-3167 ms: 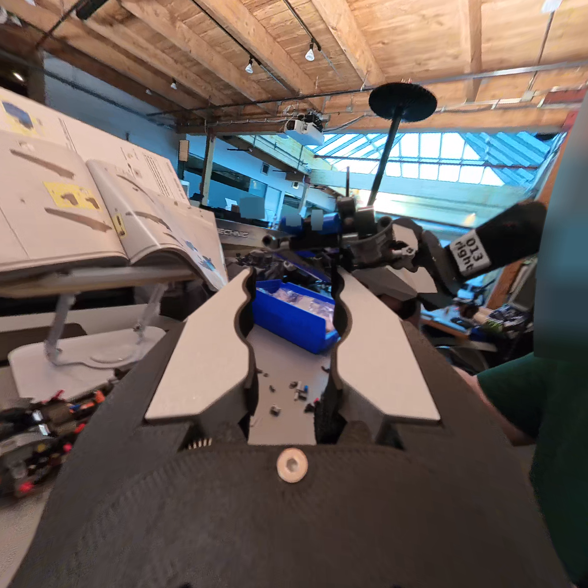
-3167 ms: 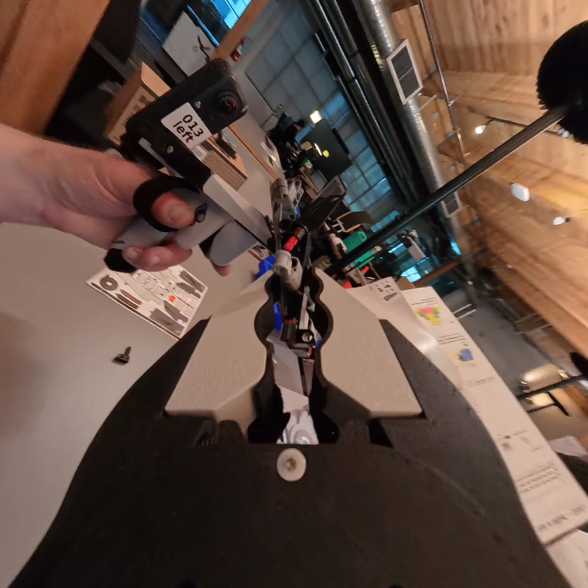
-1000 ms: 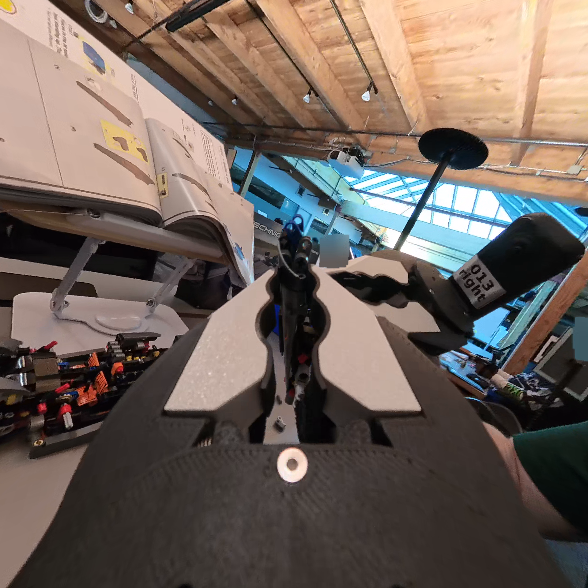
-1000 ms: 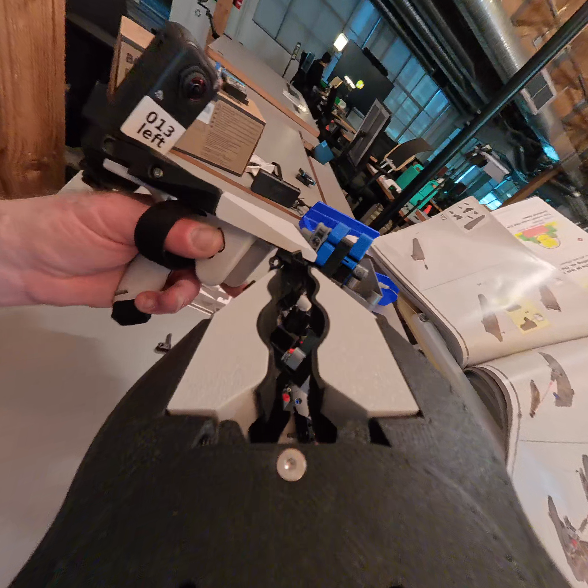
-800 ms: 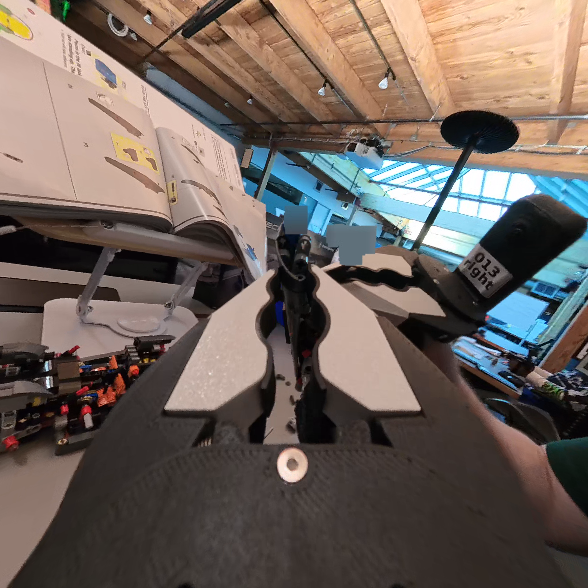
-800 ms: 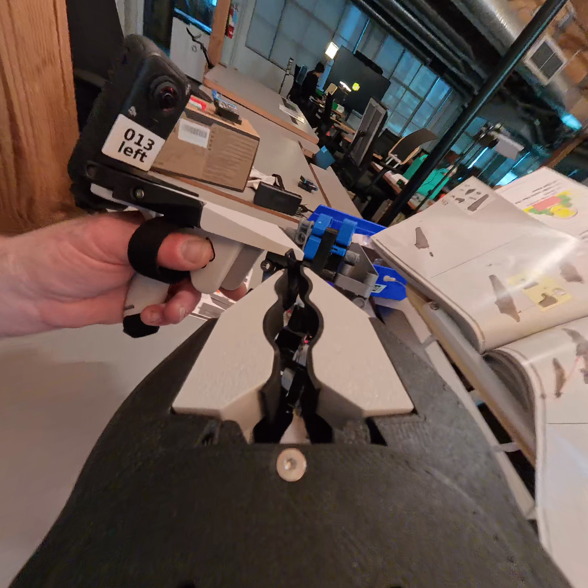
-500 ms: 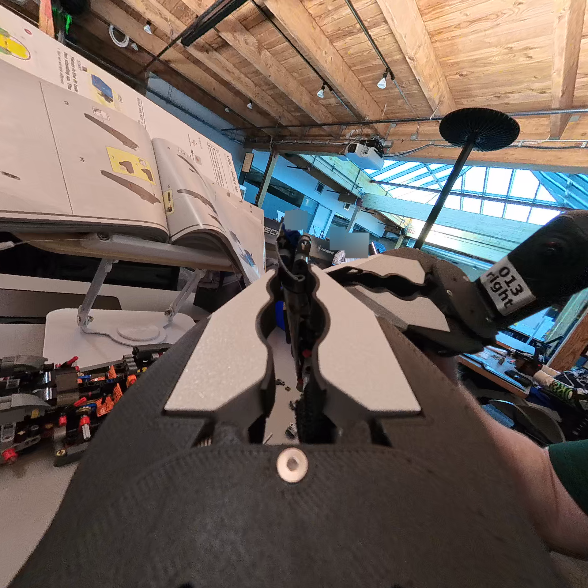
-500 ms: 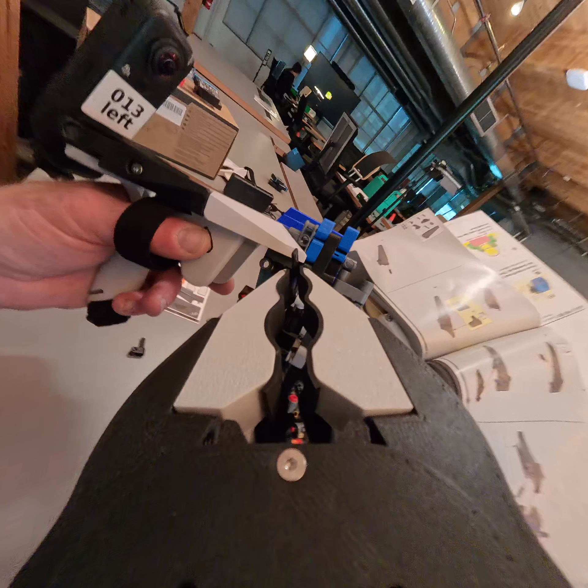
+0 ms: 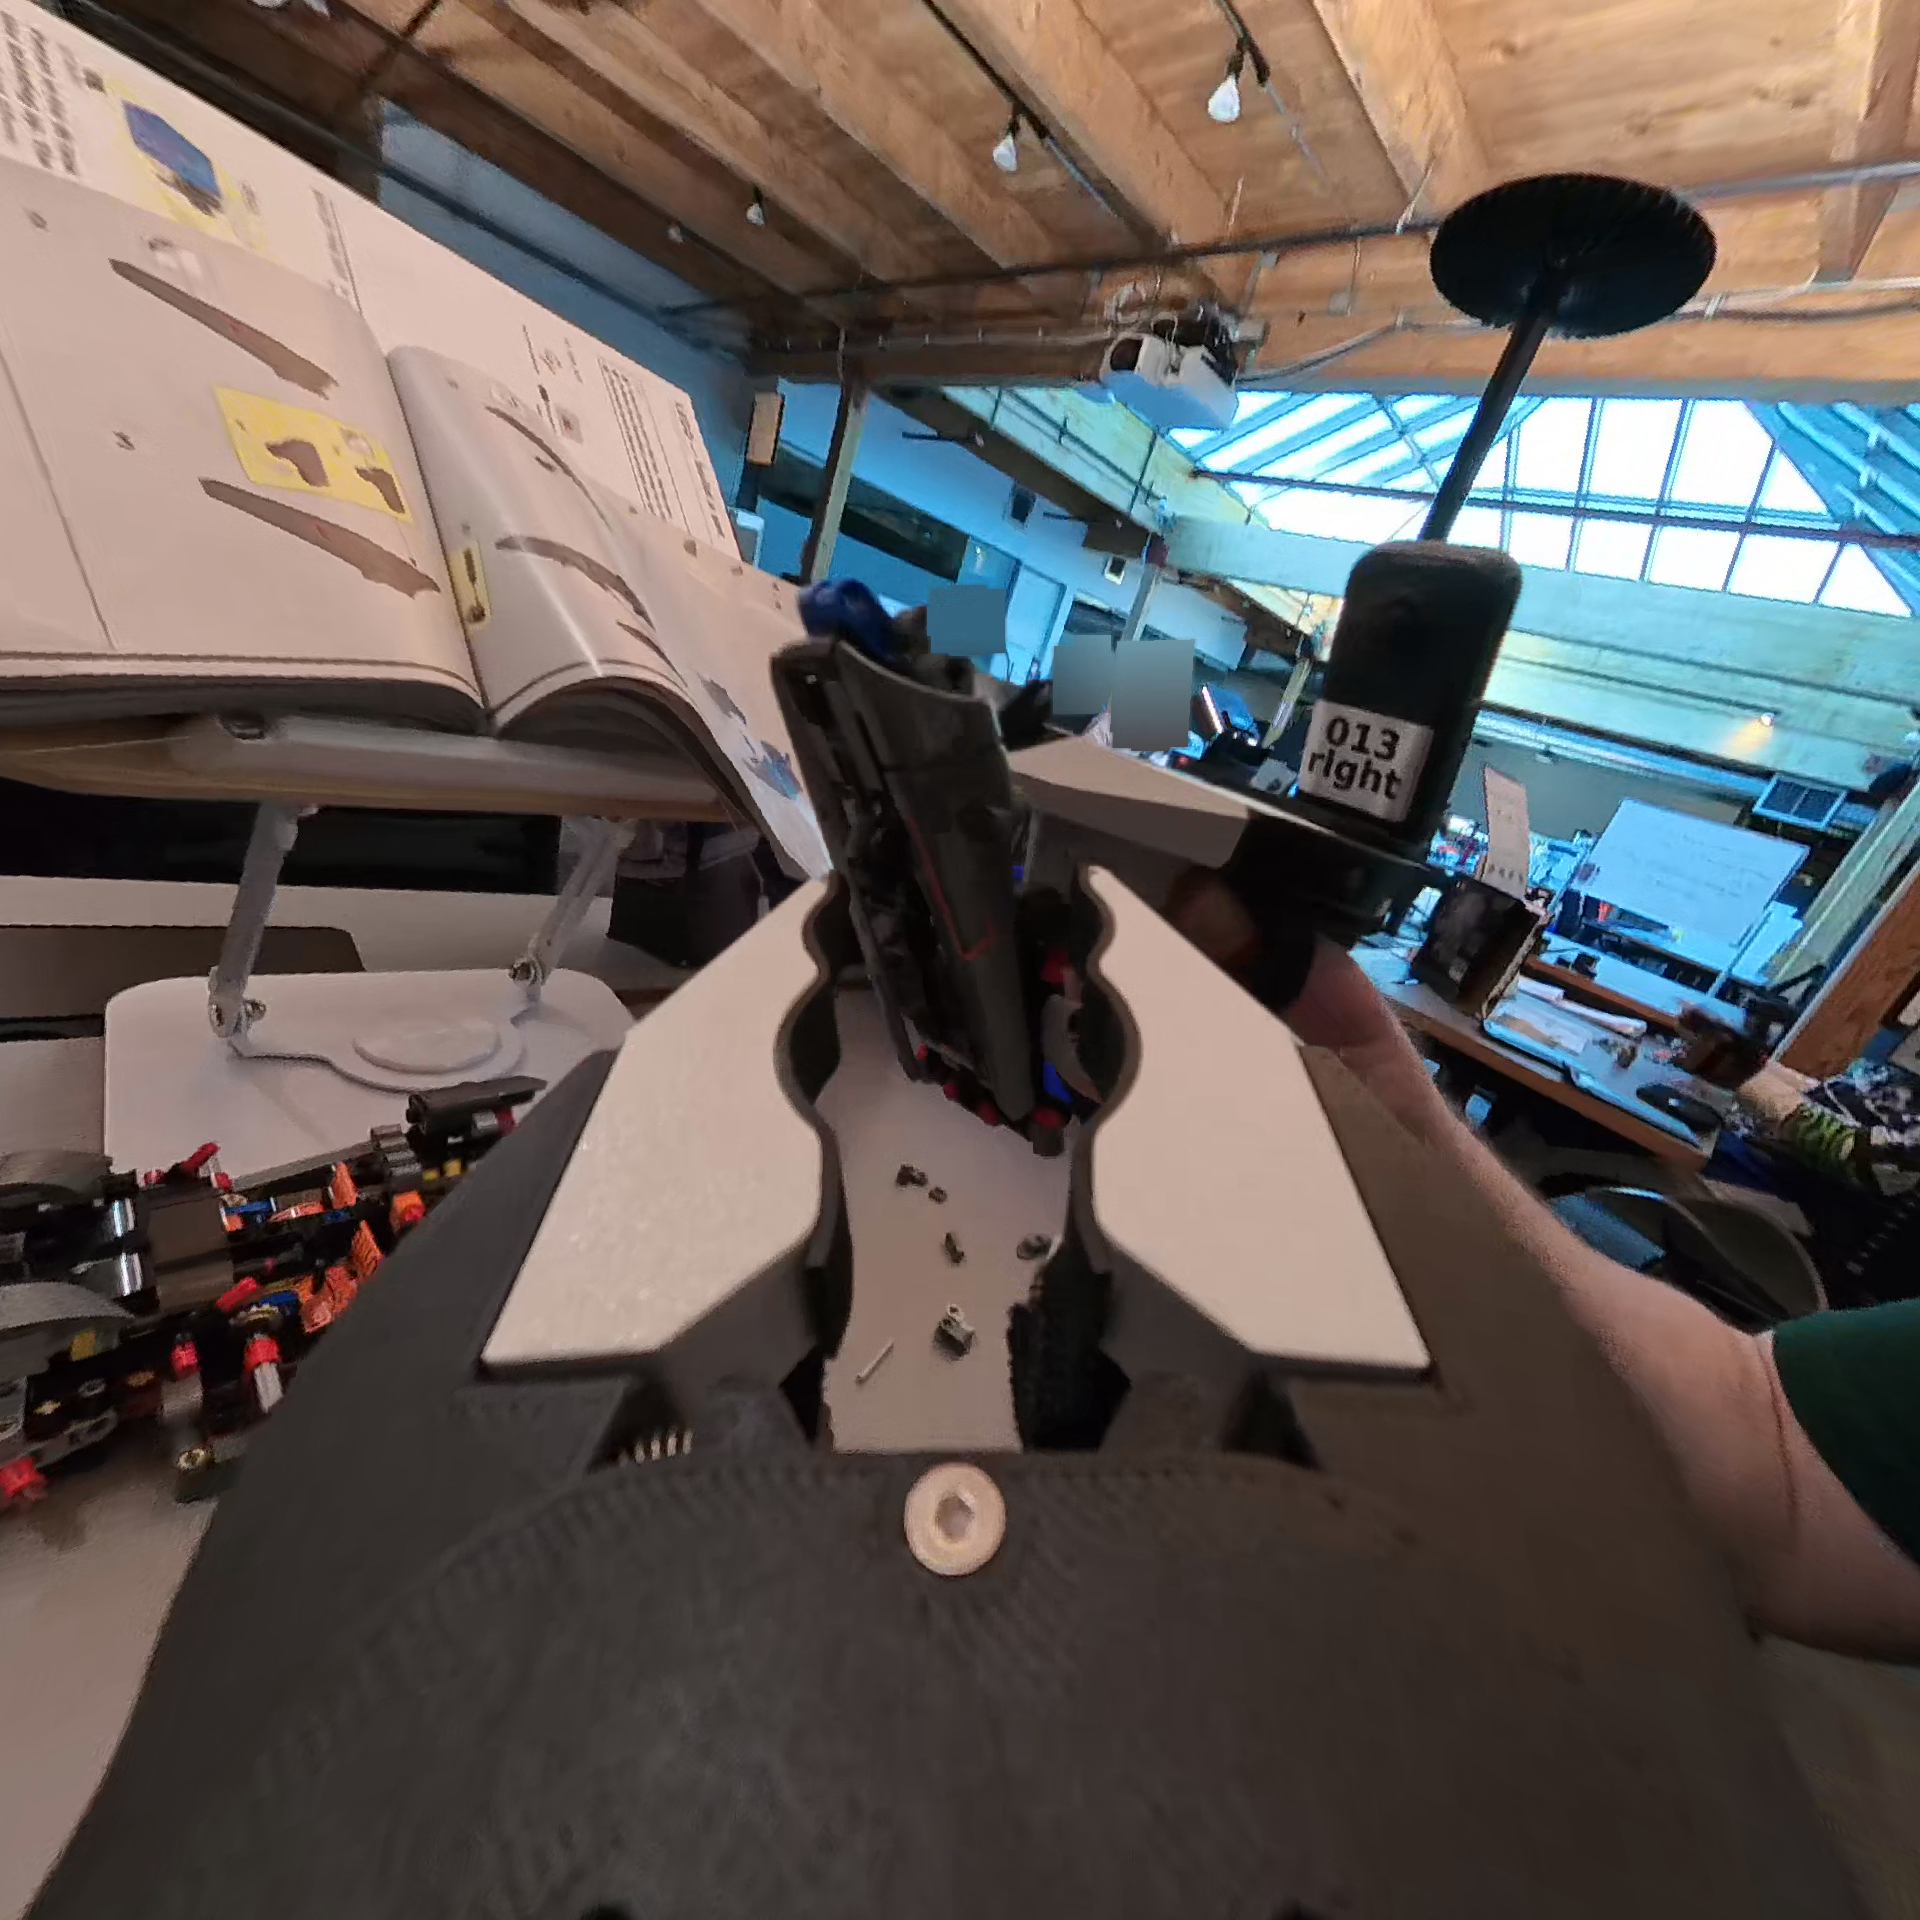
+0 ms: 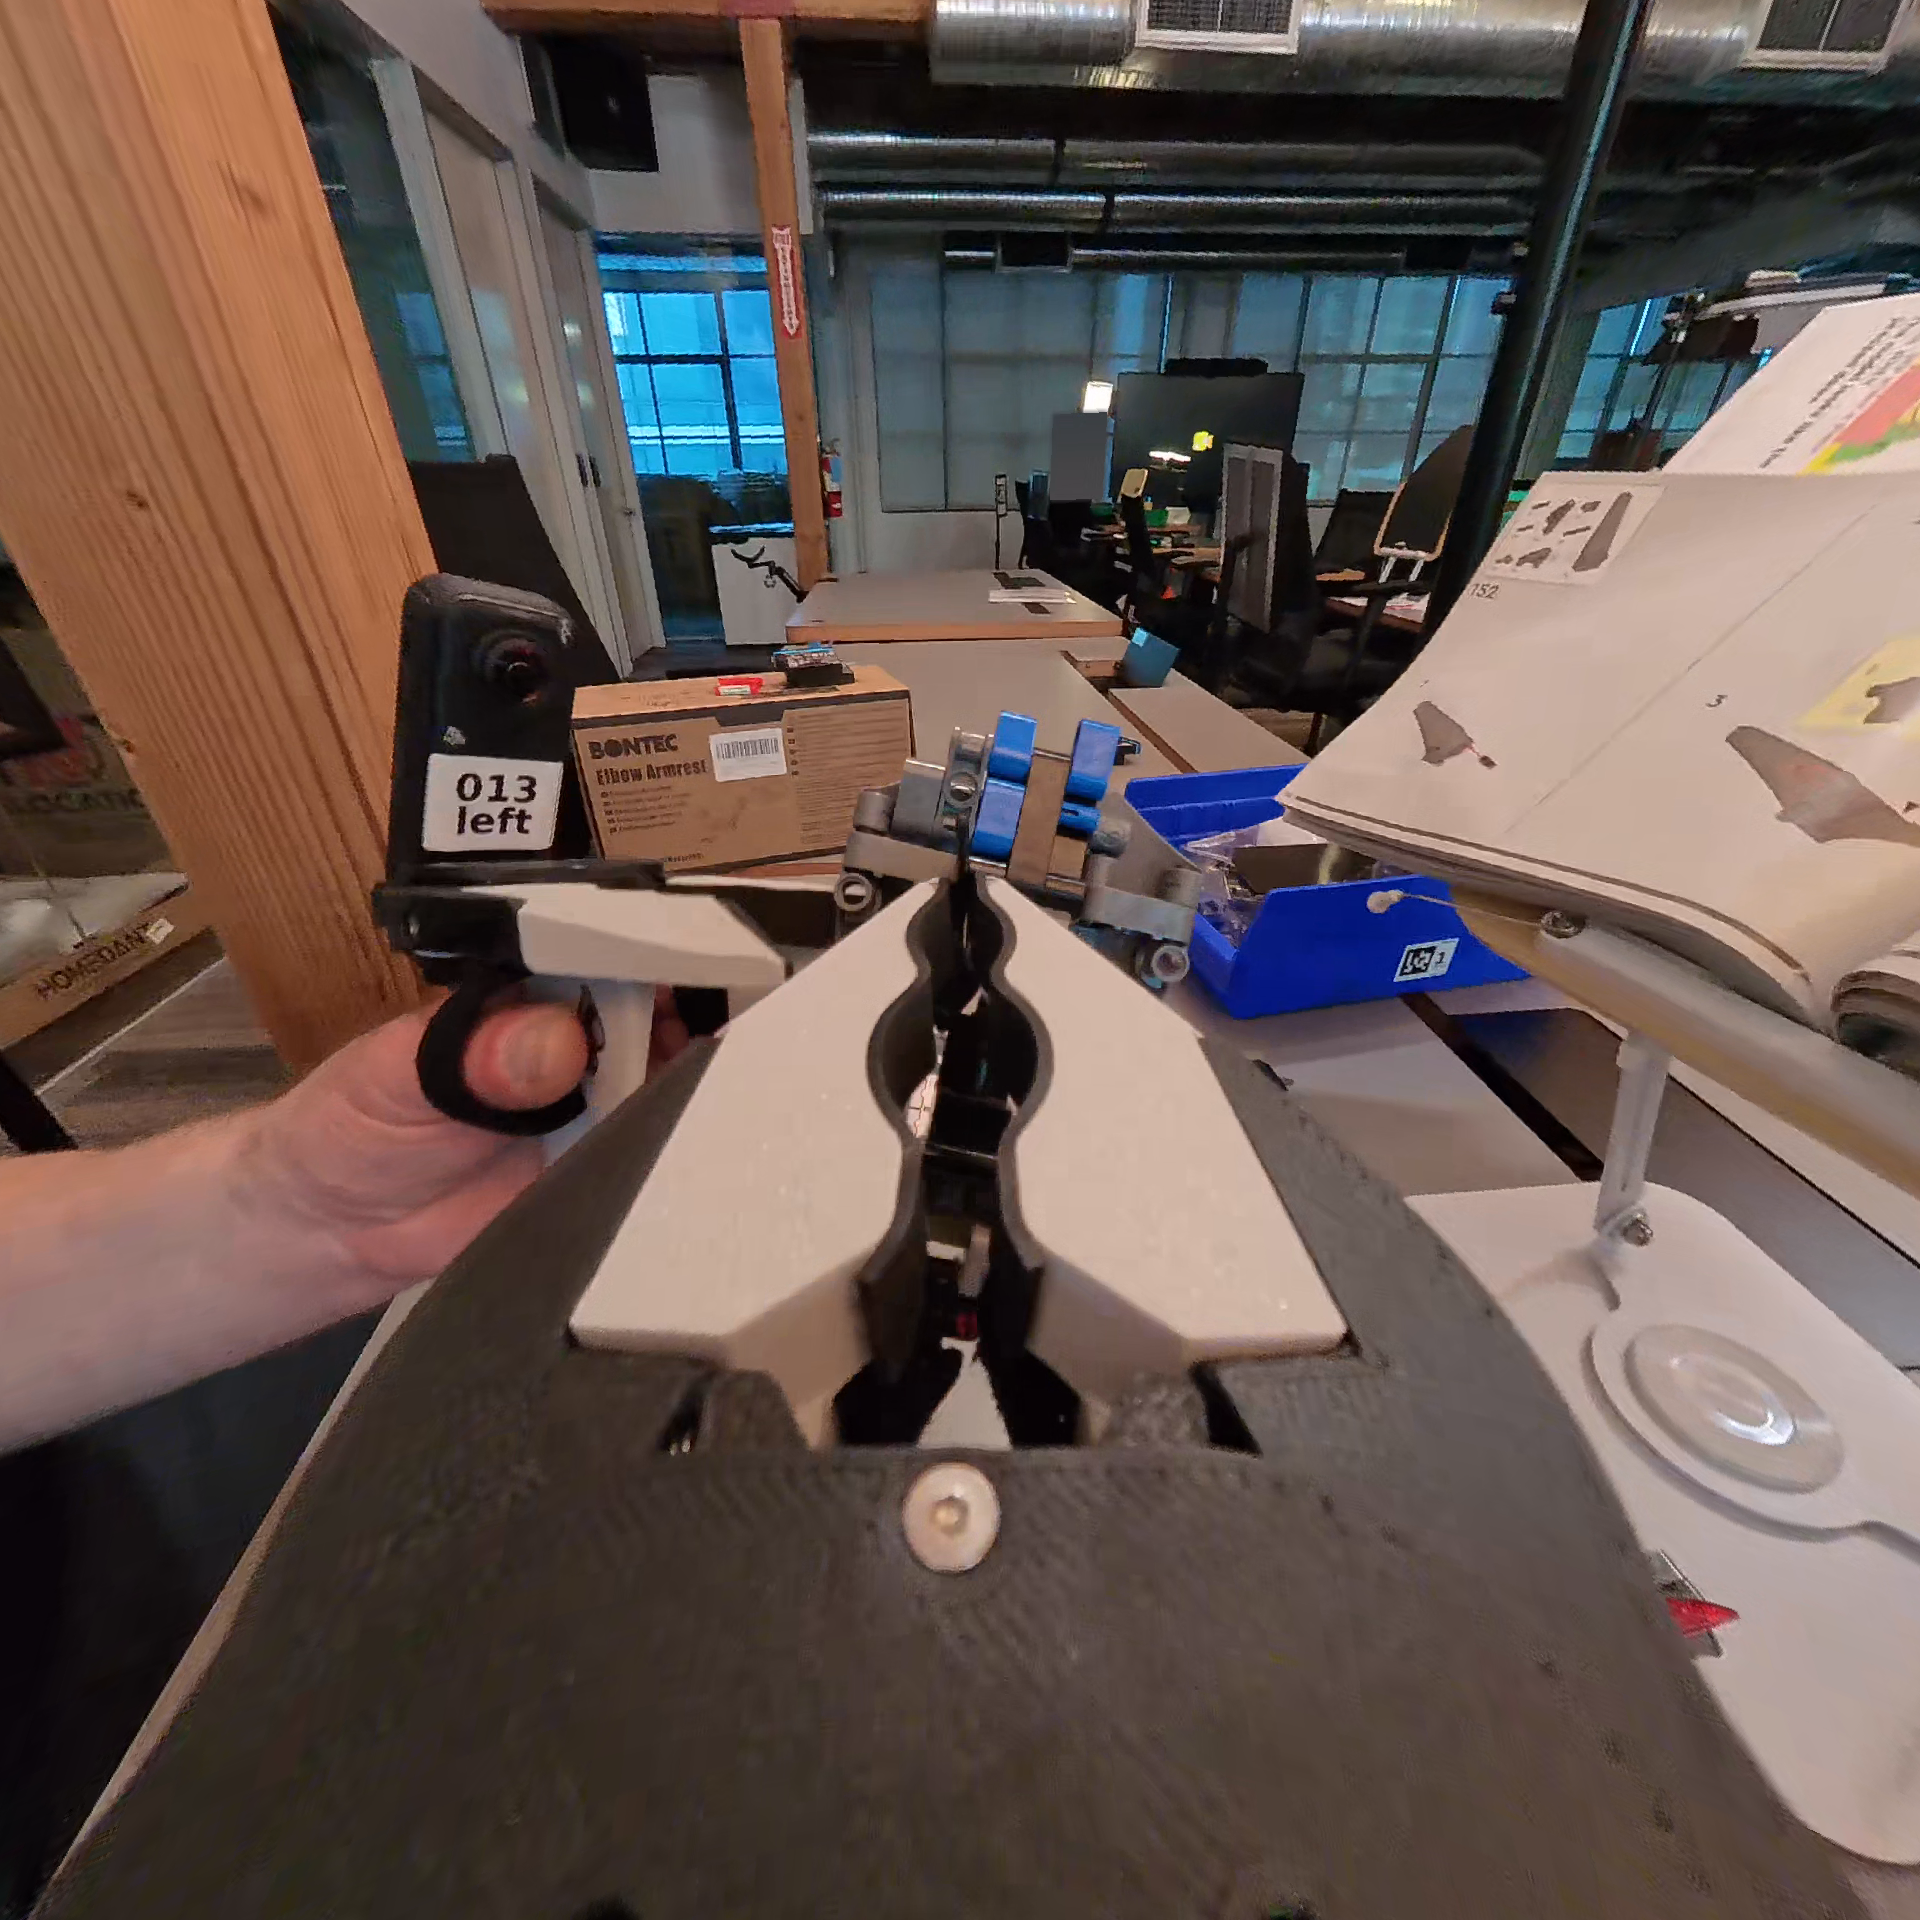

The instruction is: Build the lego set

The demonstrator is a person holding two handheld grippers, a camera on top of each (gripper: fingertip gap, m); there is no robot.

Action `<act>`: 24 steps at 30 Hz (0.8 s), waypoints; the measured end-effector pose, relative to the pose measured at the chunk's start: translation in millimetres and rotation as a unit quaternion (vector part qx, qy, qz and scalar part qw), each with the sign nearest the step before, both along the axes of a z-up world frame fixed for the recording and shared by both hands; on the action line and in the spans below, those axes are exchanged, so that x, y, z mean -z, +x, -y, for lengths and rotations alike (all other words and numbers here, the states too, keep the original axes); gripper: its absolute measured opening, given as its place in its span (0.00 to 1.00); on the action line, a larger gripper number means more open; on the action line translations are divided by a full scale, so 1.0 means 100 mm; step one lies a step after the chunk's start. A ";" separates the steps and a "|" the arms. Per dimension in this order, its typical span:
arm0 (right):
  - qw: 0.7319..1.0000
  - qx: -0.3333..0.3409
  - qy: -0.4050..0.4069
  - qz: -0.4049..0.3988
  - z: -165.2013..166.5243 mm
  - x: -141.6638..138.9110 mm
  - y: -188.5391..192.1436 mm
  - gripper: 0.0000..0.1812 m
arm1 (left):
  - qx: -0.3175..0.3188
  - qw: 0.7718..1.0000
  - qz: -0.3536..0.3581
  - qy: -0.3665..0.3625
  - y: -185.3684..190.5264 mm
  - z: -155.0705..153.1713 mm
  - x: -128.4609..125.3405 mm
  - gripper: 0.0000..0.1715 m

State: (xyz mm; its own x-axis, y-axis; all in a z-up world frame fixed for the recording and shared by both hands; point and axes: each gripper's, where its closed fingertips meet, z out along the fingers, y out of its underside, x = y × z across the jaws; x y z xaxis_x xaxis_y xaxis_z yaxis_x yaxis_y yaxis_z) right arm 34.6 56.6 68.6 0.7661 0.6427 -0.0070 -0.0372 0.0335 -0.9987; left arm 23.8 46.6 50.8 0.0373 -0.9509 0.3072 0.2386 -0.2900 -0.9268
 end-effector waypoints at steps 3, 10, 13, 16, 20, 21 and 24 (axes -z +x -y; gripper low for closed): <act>1.000 0.002 0.003 -0.015 0.01 -0.03 0.02 0.00 | 0.002 1.000 -0.022 0.013 0.09 0.09 0.08 0.28; 1.000 0.004 0.010 -0.005 0.03 -0.04 -0.05 0.00 | -0.054 0.993 -0.066 0.076 0.20 0.13 0.18 0.22; 1.000 0.006 0.020 0.013 0.05 -0.06 -0.11 0.00 | -0.054 0.994 -0.061 0.072 0.17 0.10 0.16 0.18; 0.999 0.005 0.022 0.031 0.07 -0.07 -0.15 0.01 | -0.040 0.997 -0.038 0.059 0.13 0.10 0.11 0.17; 0.999 -0.002 0.022 0.034 0.10 -0.13 -0.13 0.07 | -0.013 1.000 -0.004 0.025 0.08 0.09 0.07 0.16; 0.999 -0.005 0.027 0.037 0.12 -0.15 -0.12 0.10 | -0.005 1.000 0.007 0.013 0.06 0.08 0.05 0.16; 0.998 -0.008 0.044 0.038 0.16 -0.24 -0.06 0.13 | 0.021 0.999 0.044 -0.019 0.00 0.06 -0.01 0.16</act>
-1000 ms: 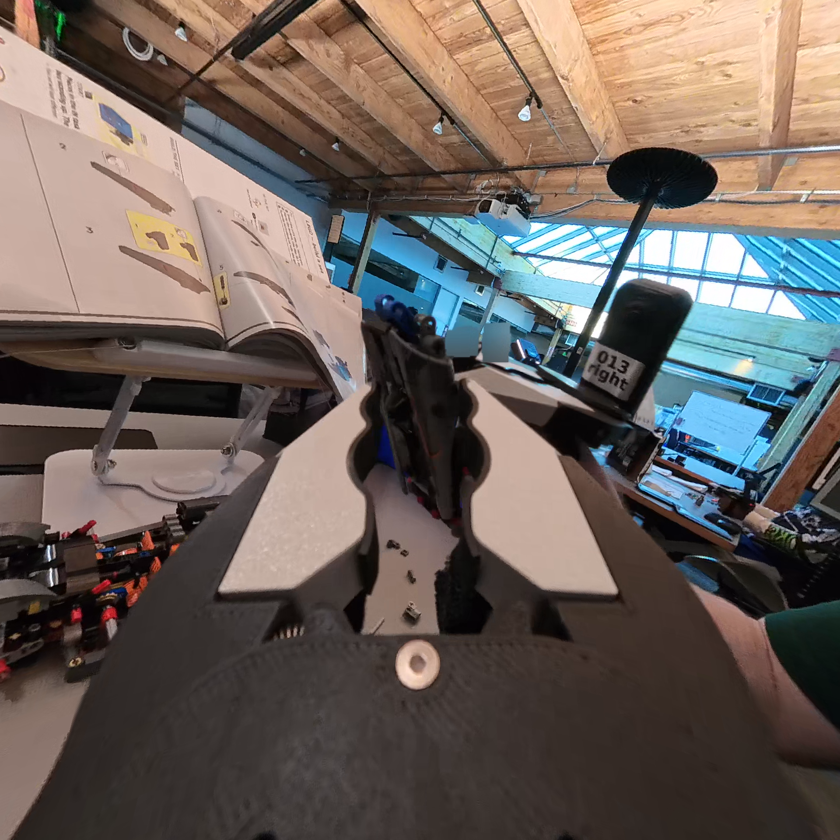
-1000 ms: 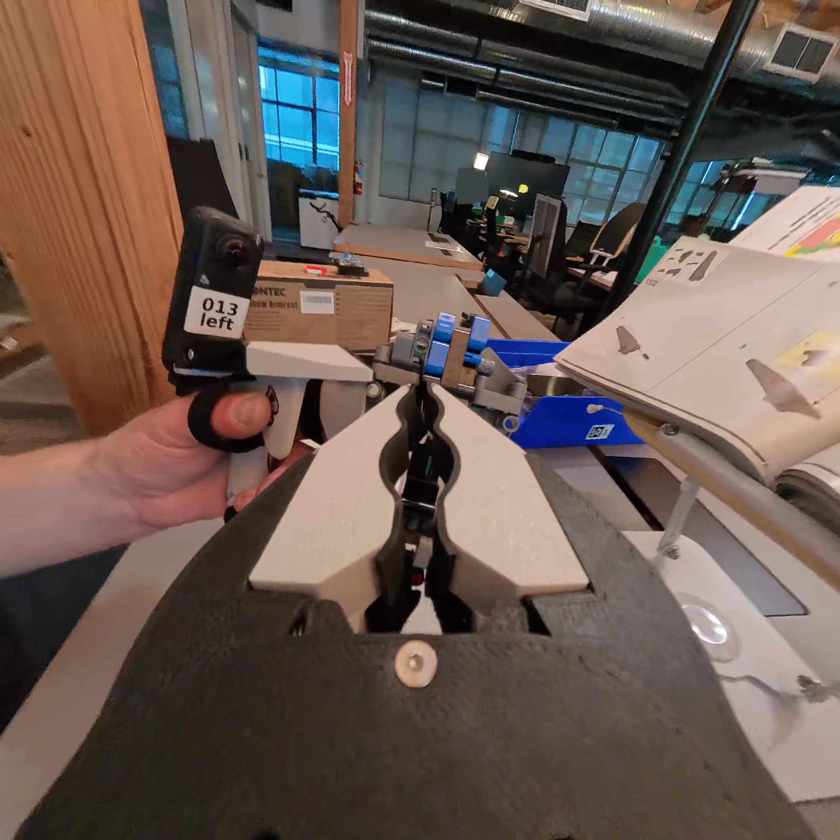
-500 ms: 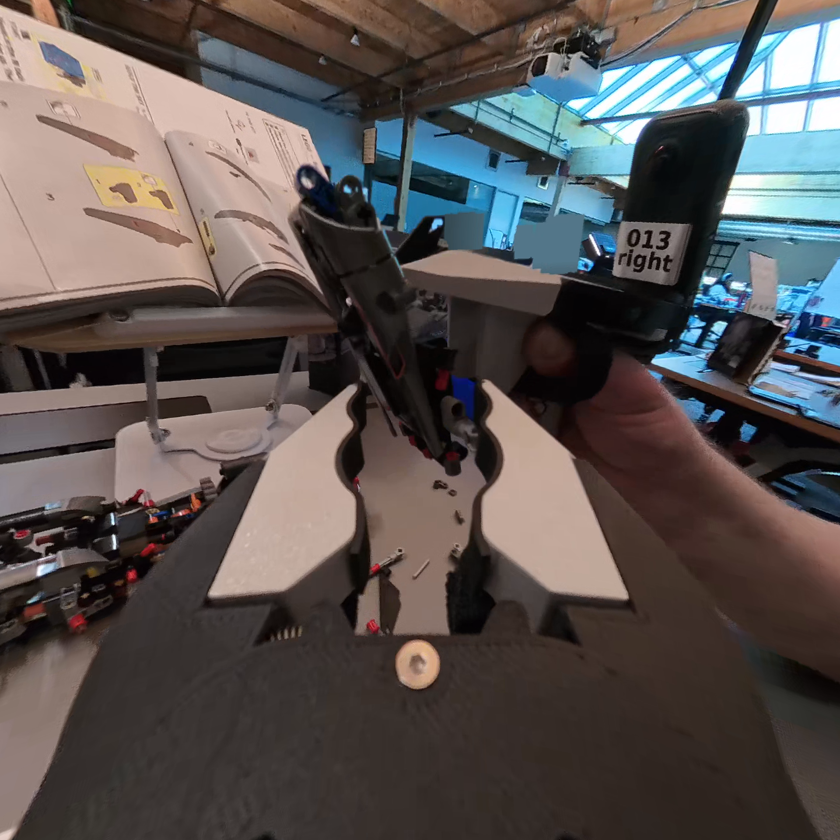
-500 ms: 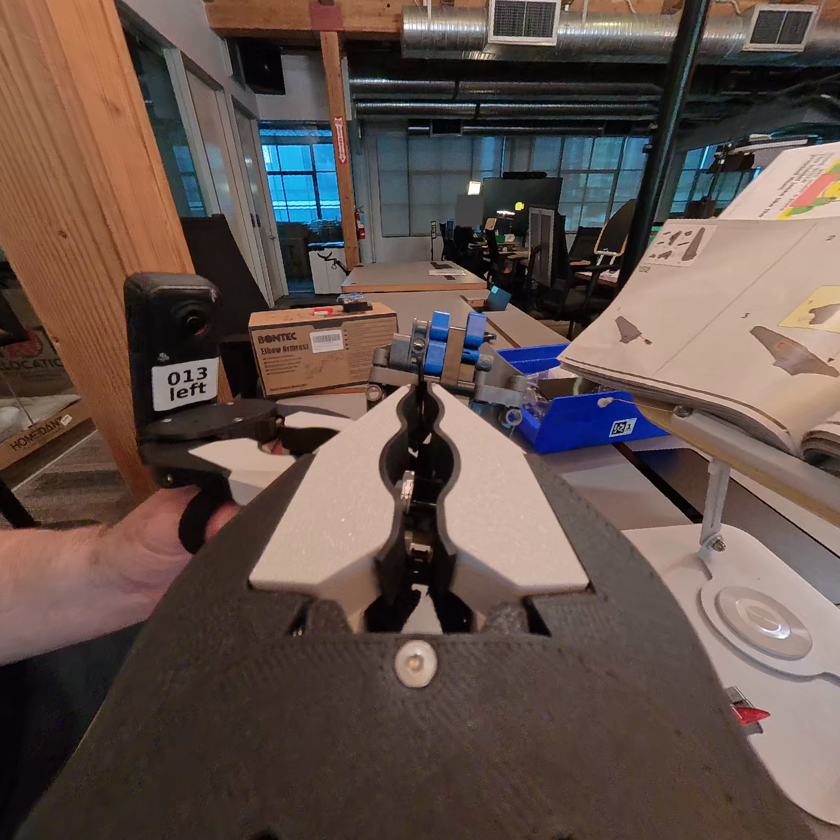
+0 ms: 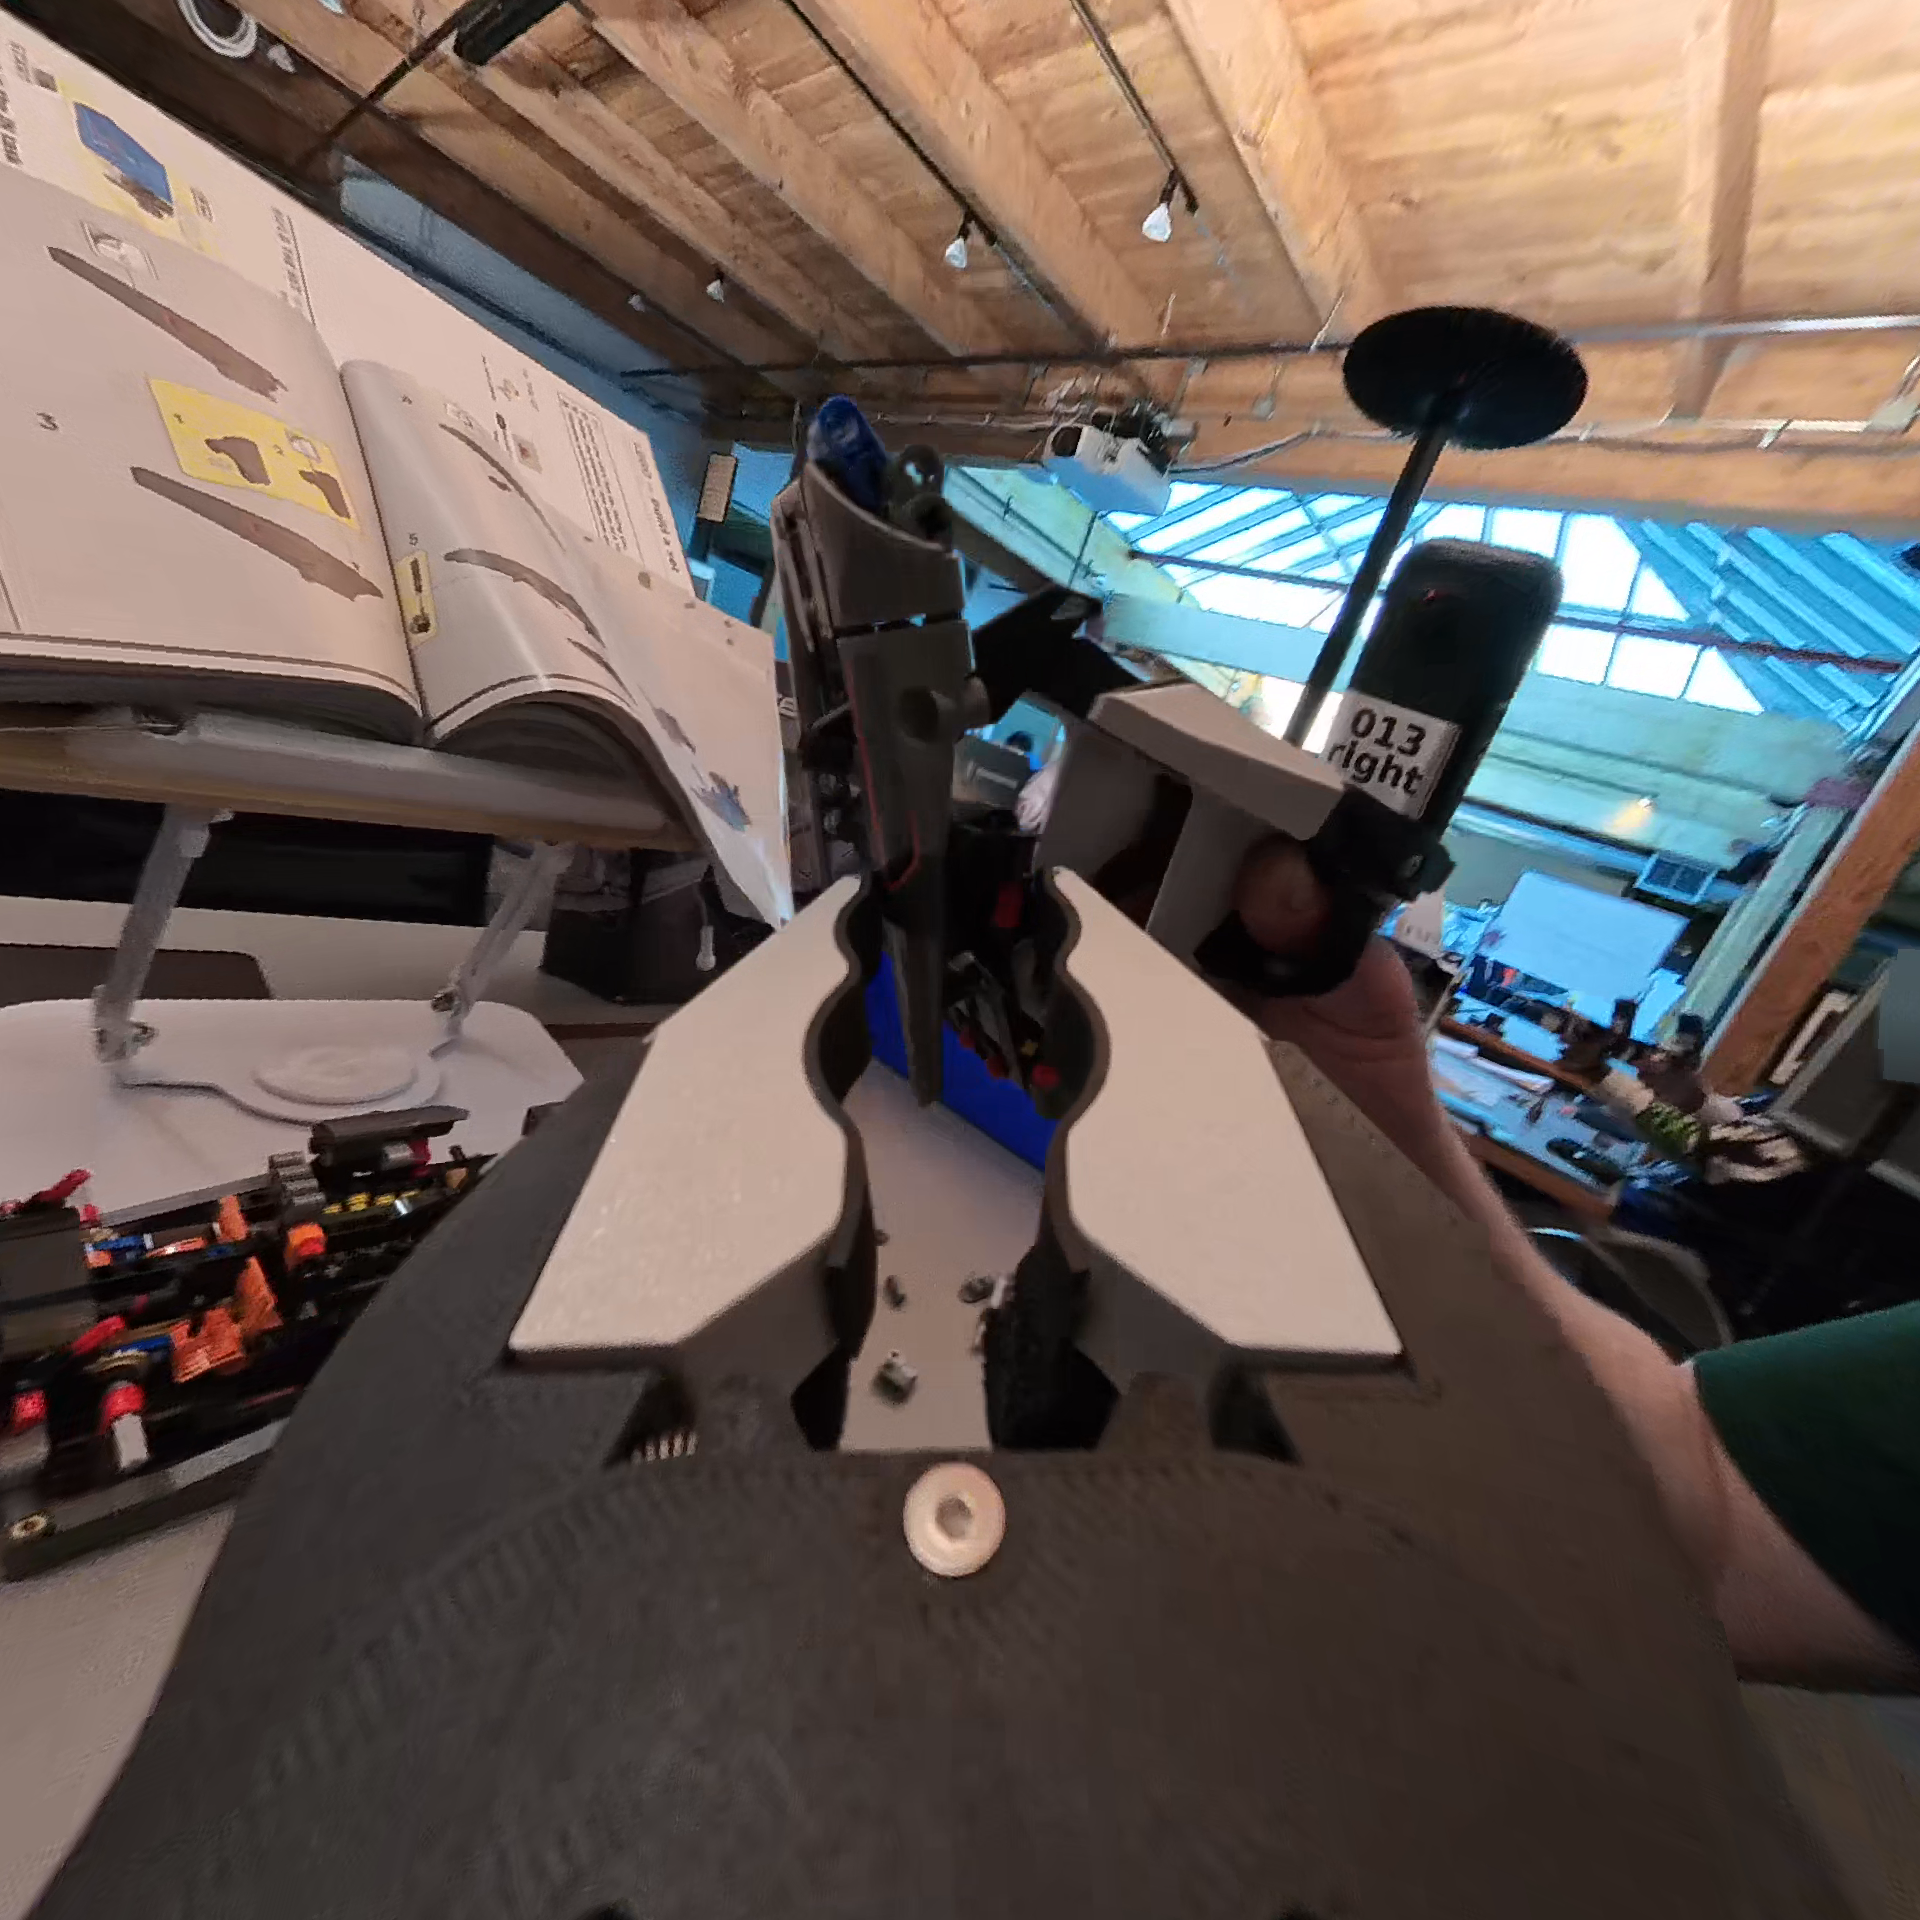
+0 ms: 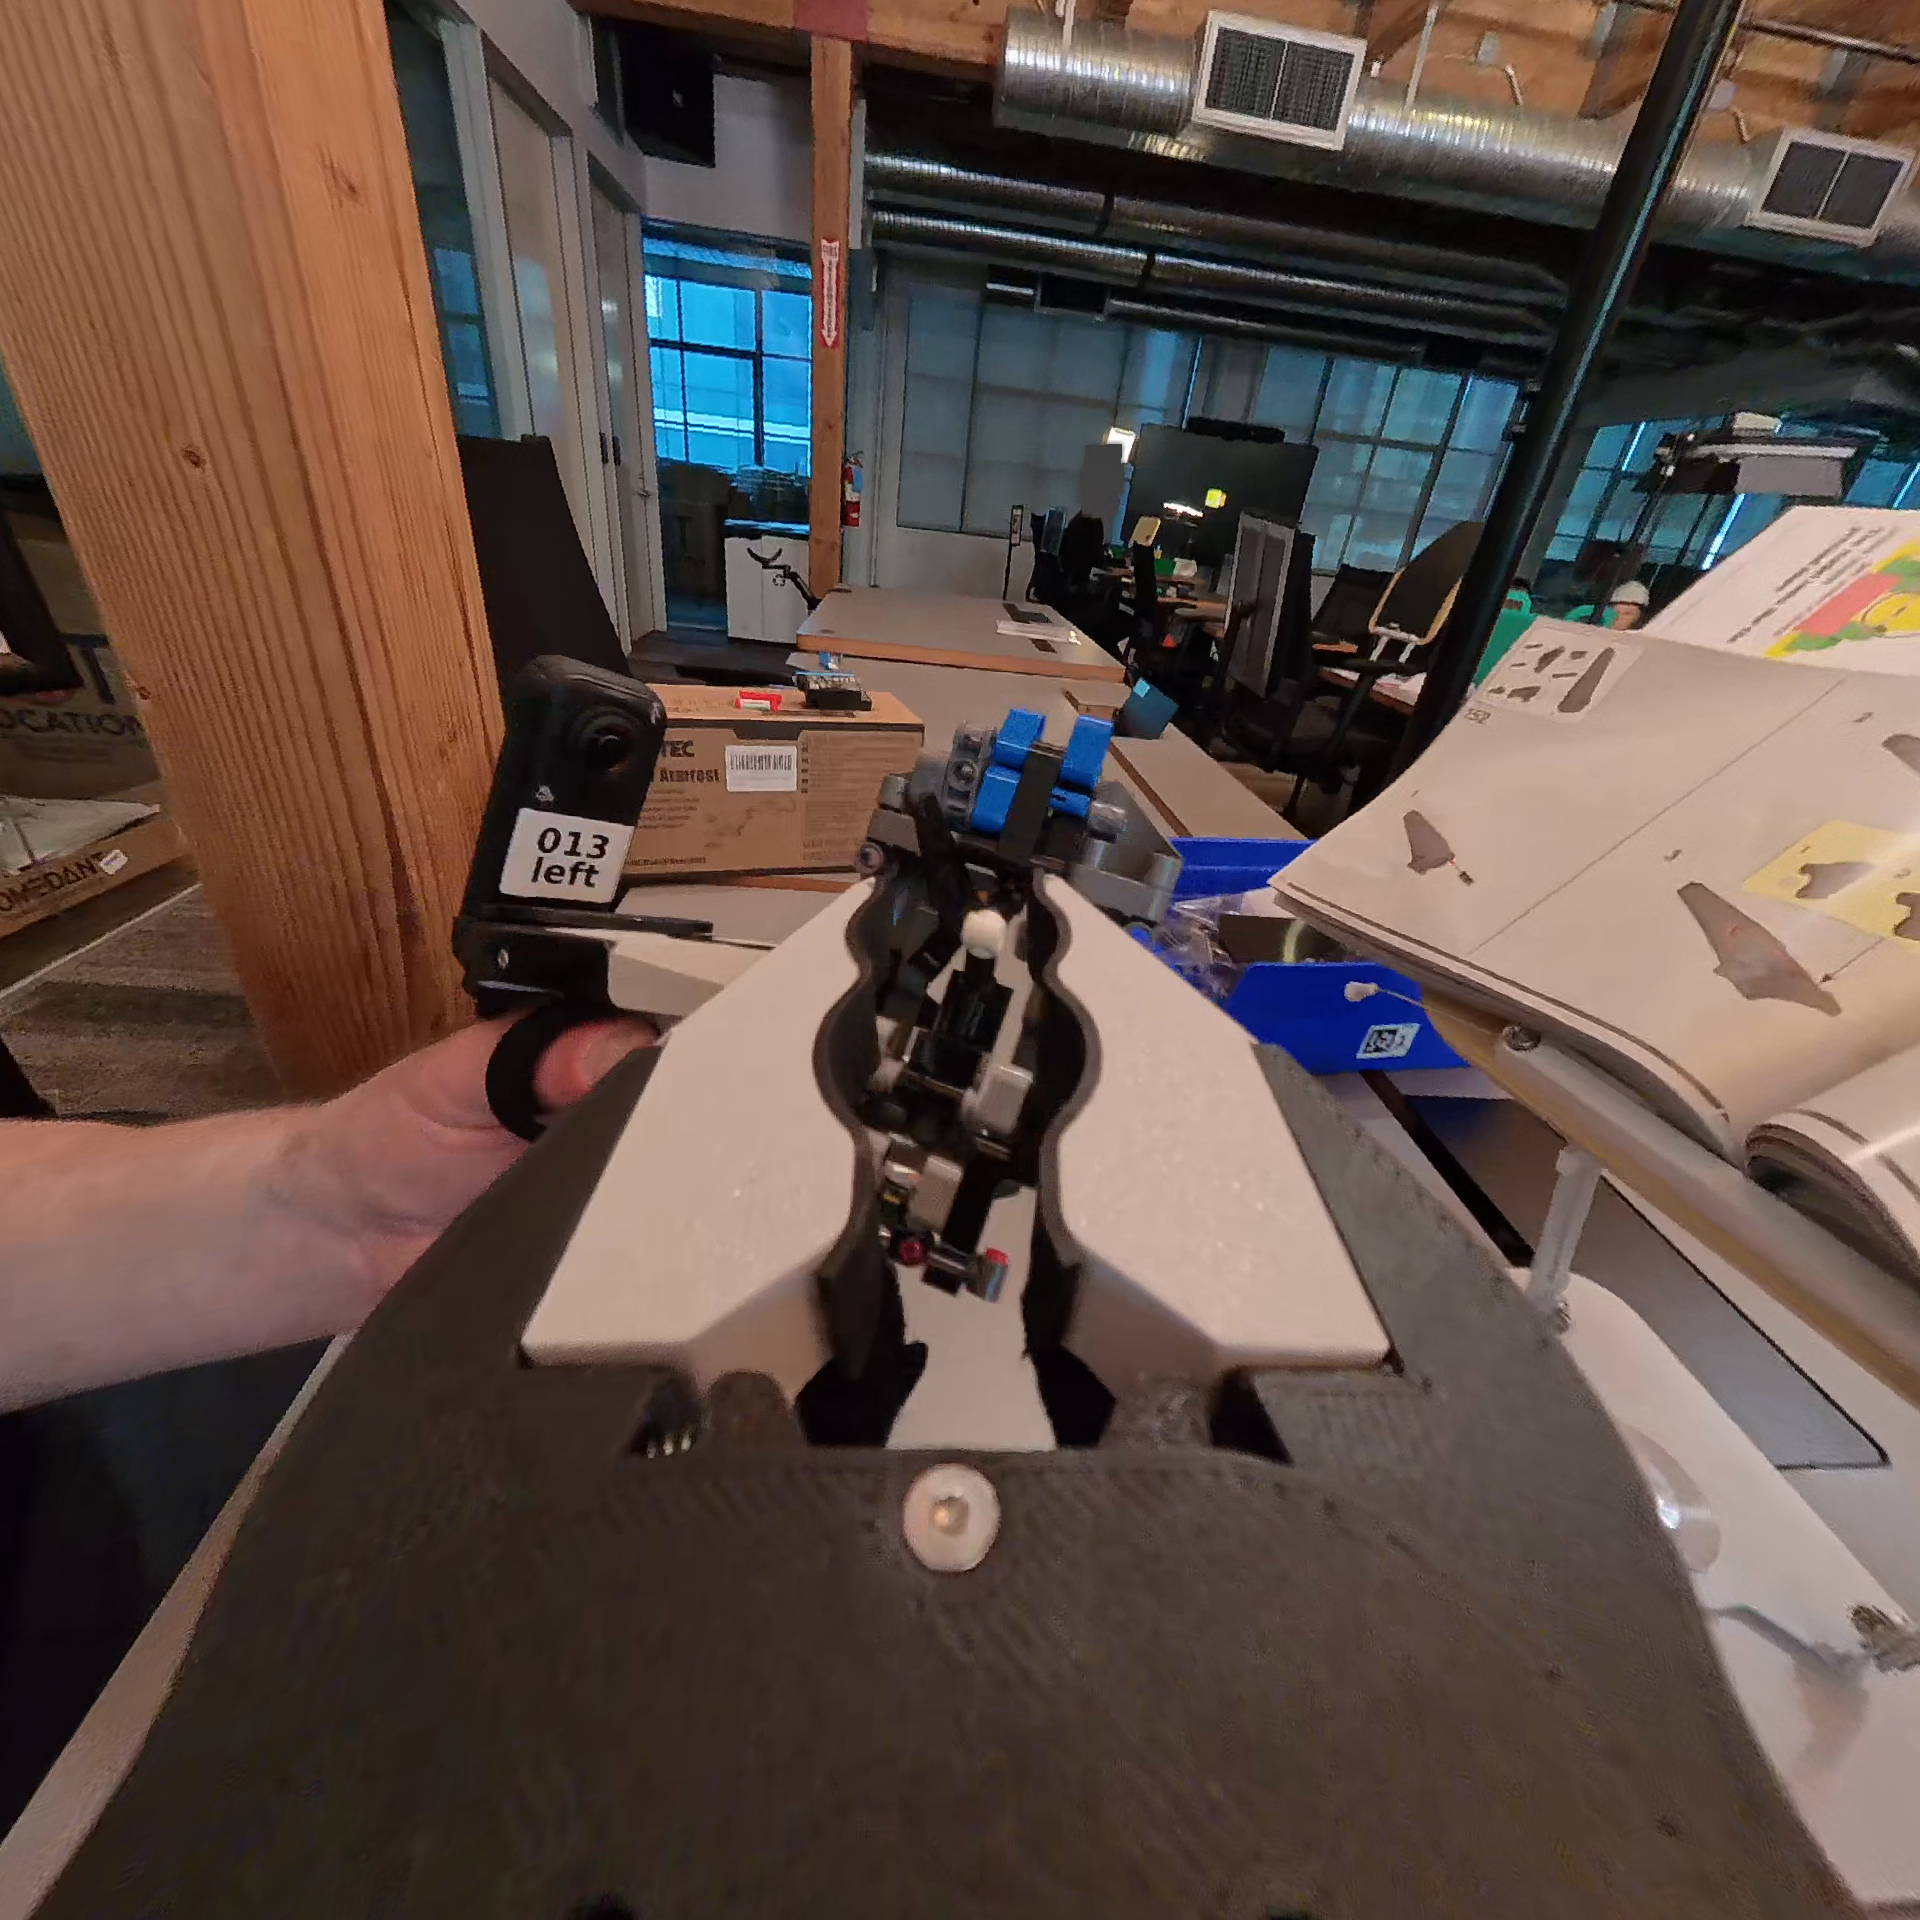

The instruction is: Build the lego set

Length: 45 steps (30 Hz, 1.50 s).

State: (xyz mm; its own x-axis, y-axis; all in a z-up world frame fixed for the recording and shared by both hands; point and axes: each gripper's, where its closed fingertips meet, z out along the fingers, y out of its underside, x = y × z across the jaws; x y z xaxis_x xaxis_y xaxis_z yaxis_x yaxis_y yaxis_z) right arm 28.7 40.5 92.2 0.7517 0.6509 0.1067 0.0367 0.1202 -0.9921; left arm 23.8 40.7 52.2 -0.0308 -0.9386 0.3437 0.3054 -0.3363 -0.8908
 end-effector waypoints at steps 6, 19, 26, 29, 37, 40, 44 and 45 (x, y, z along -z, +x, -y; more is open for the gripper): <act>0.997 0.030 -0.066 0.001 -0.19 0.19 0.21 0.29 | 0.084 0.992 0.075 -0.050 -0.09 0.07 -0.15 0.16; 0.940 -0.217 -0.205 -0.165 0.03 0.29 -0.11 0.11 | 0.184 0.978 0.078 -0.053 -0.11 0.18 -0.11 0.16; 0.961 -0.161 -0.186 -0.124 -0.02 0.30 -0.08 0.11 | 0.117 0.991 0.069 -0.015 -0.20 0.01 -0.10 0.20; 0.973 -0.136 -0.170 -0.078 -0.02 0.33 -0.11 0.10 | 0.094 0.994 0.041 0.030 -0.21 0.02 -0.12 0.22; 0.991 -0.068 -0.114 0.001 -0.03 0.30 -0.12 0.10 | 0.058 0.997 -0.001 0.058 -0.18 0.03 -0.13 0.28; 0.994 -0.050 -0.095 0.016 -0.04 0.27 -0.09 0.10 | 0.032 0.997 -0.015 0.075 -0.16 0.02 -0.11 0.28; 0.996 -0.020 -0.069 0.051 -0.05 0.26 -0.08 0.10 | 0.001 0.997 -0.024 0.080 -0.15 -0.01 -0.12 0.29; 0.996 -0.016 -0.064 0.057 -0.05 0.25 -0.09 0.10 | -0.005 0.997 -0.023 0.078 -0.15 -0.02 -0.13 0.29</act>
